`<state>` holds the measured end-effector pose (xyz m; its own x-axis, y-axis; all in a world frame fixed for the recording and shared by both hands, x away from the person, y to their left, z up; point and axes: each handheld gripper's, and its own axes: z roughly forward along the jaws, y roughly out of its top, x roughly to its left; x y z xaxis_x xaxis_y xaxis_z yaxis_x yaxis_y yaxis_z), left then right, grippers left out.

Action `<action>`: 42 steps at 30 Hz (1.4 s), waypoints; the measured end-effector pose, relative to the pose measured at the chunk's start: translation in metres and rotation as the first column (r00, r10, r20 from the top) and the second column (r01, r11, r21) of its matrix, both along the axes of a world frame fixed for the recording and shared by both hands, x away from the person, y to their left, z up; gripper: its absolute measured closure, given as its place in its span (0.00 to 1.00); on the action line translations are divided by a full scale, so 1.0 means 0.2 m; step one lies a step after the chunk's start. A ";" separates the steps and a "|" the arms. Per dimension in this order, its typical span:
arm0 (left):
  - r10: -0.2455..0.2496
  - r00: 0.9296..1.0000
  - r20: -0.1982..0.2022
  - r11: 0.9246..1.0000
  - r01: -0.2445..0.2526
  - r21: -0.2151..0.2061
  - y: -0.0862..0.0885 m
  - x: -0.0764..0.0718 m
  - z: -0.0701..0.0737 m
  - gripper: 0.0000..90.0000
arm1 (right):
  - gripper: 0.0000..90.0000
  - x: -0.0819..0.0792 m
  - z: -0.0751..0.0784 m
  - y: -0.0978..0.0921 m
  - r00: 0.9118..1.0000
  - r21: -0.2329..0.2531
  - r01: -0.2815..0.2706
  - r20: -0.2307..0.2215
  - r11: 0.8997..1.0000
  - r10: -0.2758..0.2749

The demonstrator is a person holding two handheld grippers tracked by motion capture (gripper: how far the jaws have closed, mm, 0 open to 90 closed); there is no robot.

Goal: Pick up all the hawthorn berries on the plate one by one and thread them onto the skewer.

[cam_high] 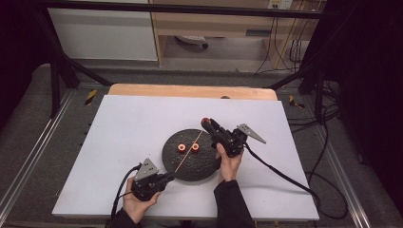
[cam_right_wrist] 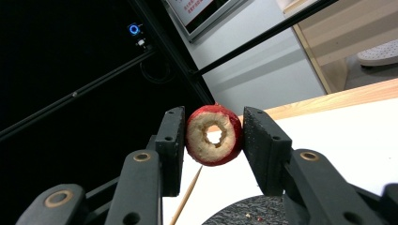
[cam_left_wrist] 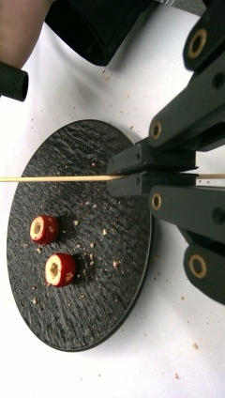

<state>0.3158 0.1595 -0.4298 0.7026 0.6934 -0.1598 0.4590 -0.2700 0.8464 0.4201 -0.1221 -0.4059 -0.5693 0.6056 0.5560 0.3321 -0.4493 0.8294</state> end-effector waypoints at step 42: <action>0.068 0.997 0.020 0.997 -0.067 -0.041 -0.19 0.14 0.11 0.98 | 0.68 -0.07 -0.03 0.03 0.996 0.008 -0.081 -0.048 0.997 0.081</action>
